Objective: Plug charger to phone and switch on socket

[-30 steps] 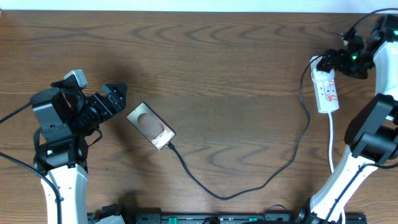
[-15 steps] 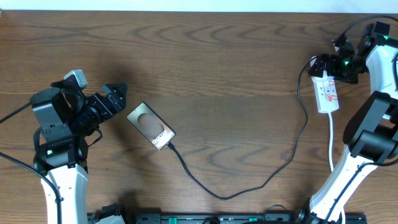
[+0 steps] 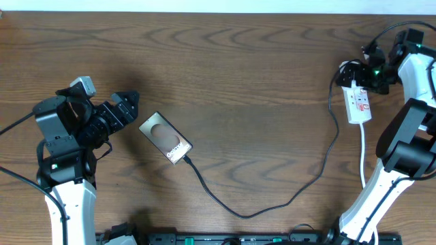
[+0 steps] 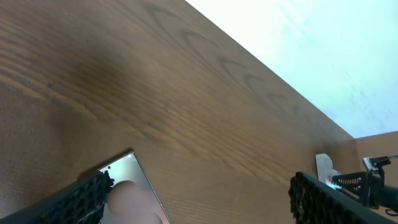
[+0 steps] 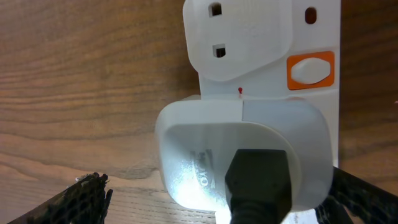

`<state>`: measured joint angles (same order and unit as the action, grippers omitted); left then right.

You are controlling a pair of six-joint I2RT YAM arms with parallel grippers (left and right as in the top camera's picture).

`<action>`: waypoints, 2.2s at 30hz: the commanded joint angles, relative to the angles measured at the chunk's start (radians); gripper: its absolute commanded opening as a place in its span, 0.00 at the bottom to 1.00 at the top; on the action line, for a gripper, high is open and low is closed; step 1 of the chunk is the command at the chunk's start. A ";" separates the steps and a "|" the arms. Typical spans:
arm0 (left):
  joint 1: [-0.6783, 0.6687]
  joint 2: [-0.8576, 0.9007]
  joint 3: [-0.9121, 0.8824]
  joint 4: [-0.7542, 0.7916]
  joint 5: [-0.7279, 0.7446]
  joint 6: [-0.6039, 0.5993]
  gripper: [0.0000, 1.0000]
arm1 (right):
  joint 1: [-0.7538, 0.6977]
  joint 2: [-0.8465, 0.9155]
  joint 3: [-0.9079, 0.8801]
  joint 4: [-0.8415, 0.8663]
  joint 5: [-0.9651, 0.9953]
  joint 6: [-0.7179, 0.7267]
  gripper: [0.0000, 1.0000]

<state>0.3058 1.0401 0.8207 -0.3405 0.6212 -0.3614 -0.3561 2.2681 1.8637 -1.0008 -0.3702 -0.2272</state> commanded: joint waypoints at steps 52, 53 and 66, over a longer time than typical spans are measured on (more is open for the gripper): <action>0.003 0.005 0.016 -0.003 -0.013 0.018 0.93 | 0.076 -0.007 -0.042 -0.038 -0.190 0.137 0.99; 0.003 0.005 0.016 -0.003 -0.013 0.018 0.93 | 0.076 -0.007 -0.050 -0.035 -0.190 0.137 0.99; 0.003 0.005 0.016 -0.018 -0.013 0.018 0.93 | 0.076 -0.007 -0.147 0.012 -0.250 0.161 0.99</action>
<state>0.3058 1.0401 0.8207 -0.3454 0.6212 -0.3614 -0.3473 2.2234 1.7771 -0.9482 -0.3756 -0.1078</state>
